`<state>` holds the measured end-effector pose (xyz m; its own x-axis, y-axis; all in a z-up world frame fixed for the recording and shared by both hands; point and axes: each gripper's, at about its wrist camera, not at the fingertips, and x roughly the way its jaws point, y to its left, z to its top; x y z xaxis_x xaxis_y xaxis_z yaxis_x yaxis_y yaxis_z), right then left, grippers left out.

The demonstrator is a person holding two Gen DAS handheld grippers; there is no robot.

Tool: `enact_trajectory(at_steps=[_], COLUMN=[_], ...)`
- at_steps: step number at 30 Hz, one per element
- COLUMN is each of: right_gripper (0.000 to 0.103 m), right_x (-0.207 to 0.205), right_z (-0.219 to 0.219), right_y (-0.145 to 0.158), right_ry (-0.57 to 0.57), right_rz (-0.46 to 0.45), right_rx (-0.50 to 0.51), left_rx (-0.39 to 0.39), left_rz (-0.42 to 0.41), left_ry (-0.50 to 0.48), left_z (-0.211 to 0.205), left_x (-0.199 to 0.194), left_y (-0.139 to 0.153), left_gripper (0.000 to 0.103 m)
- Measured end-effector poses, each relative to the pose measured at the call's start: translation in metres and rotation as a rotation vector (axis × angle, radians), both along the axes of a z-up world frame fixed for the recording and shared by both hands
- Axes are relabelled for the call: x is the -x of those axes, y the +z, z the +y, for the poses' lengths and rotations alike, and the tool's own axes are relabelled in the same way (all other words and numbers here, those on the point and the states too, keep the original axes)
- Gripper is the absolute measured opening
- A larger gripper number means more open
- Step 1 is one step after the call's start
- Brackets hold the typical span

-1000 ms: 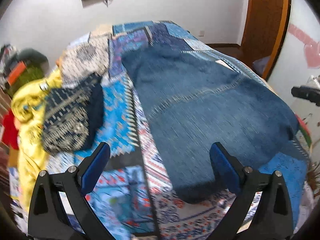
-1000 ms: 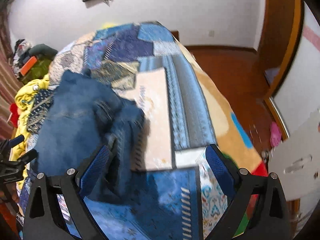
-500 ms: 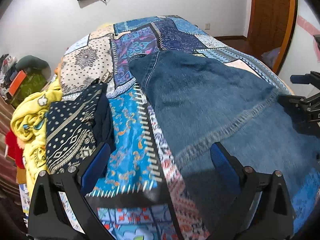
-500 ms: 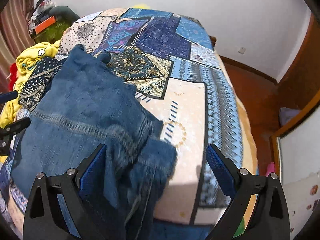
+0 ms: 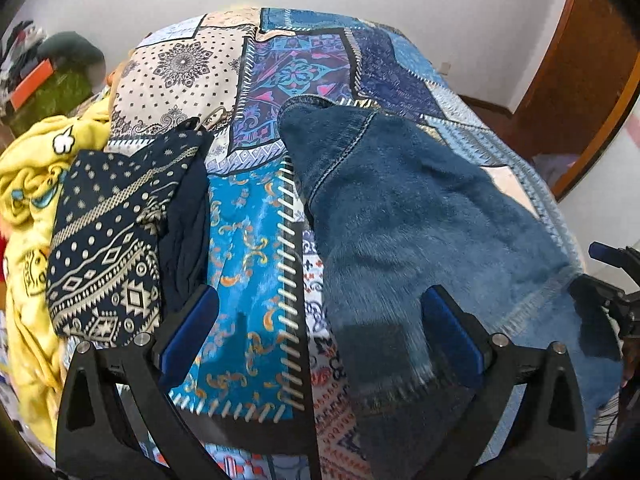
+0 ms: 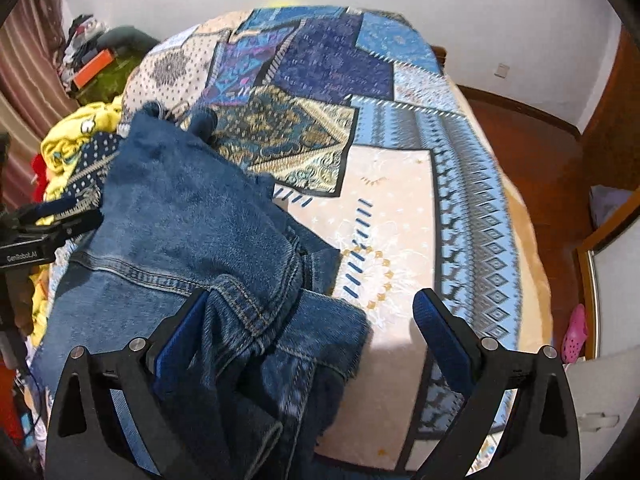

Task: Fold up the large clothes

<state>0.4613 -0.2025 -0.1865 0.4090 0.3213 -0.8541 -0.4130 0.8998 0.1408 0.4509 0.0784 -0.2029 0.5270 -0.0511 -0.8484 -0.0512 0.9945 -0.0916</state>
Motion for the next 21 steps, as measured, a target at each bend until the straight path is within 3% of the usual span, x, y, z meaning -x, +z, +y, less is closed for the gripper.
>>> enact_trajectory(at_steps=[3,7,14,19,21], right_gripper=[0.100,0.100,0.100,0.100,0.100], right_x=[0.007,0.015,0.025,0.020,0.017], right_z=[-0.008,-0.013,-0.019,-0.034,-0.034], right_y=[0.013,0.014,-0.035,-0.059,-0.067], right_ry=[-0.004,0.036,0.040,0.037,0.041], right_rz=[0.001,0.112,0.322,0.444,0.497], right_rx=[-0.066,-0.203,-0.246,-0.387,-0.440], left_rx=[0.038,0.143,0.392,0.592,0.627], left_rz=[-0.006,0.038,0.195,0.285,0.296], left_ry=[-0.032,-0.075,-0.061,-0.012,-0.021], left_z=[-0.002,-0.005,0.000,0.009,0.007], left_x=[0.016,0.035,0.055,0.053,0.050], left_y=[0.010,0.010,-0.022,-0.048,-0.053], left_gripper=[0.103,0.103,0.103,0.103,0.103])
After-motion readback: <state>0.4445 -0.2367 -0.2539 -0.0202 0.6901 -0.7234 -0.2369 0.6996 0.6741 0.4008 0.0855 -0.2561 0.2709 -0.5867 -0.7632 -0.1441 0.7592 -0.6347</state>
